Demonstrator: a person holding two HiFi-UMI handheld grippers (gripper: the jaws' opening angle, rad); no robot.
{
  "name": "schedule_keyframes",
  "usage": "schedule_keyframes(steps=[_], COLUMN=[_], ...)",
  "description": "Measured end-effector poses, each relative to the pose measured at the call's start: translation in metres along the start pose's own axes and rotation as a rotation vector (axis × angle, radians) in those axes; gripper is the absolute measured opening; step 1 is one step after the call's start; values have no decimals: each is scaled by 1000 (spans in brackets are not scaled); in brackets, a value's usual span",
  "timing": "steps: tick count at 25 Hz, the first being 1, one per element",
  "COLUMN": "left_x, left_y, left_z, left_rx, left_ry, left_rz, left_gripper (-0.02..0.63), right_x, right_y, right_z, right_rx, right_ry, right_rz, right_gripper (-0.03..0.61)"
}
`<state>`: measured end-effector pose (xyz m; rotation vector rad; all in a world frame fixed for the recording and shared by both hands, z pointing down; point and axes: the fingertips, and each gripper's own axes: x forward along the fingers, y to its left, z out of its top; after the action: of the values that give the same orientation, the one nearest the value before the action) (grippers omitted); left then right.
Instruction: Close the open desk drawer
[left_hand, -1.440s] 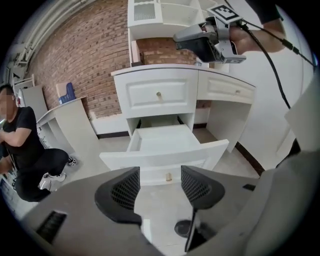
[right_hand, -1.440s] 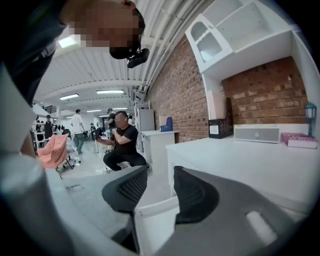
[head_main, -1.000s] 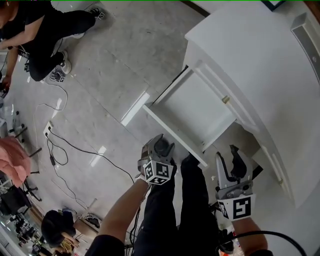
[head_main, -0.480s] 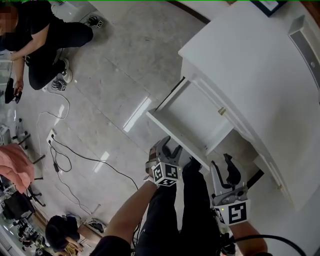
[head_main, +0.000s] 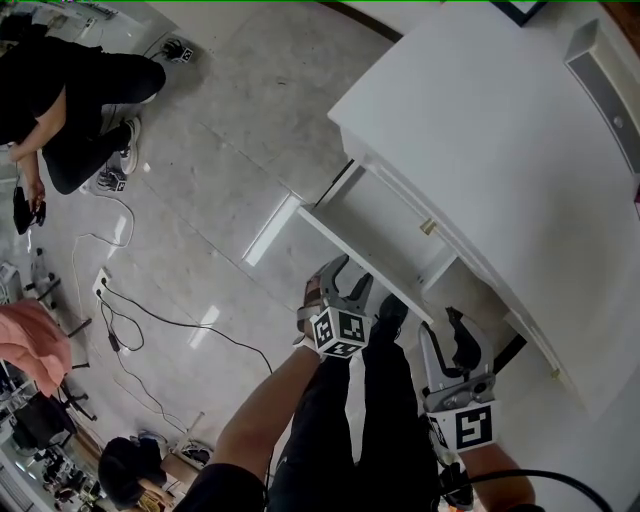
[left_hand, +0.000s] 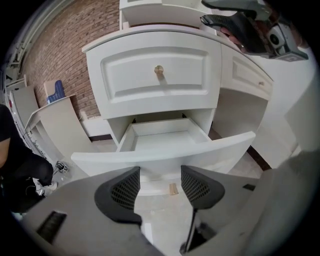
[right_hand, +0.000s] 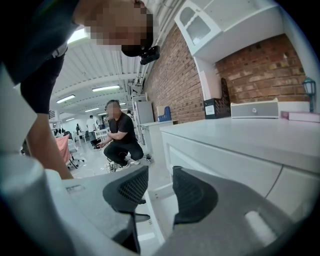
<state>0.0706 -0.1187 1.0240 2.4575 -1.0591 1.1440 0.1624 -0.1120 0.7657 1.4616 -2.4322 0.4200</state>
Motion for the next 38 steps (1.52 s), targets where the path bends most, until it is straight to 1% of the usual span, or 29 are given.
schedule_keyframes(steps=[9,13,17,19,24,30,33,38], left_x=[33,47,56,61,79,88,97,108], left_y=[6,6,12,15,6,2,2,7], left_z=[36,43,50,56,88,122,126,119], left_rx=[11,13,13,11,9,8,10,5], left_ry=[-31,-38,-50,-57,-67,-79,-79,-70], left_rz=[4,1,3,4,8,4,0,6], left_gripper=[253,253,253,253,253,253,253,255], right_x=[-2,-5,-4,-3,-14,-22,-22,-15], right_y=[-12,-14,-8,-7,-28,-41,-41,-42], right_z=[-2,-11,-17,-17,-14,-3,-5,-12], right_rx=[22,24,73,75,84,96,97,97], right_ry=[-1,2,28,24,30,41,37,43], right_rz=[-12,-26,-27,-30,-29,-37,-40,-43], right_gripper=[153,152,150,150,149,147,147,147])
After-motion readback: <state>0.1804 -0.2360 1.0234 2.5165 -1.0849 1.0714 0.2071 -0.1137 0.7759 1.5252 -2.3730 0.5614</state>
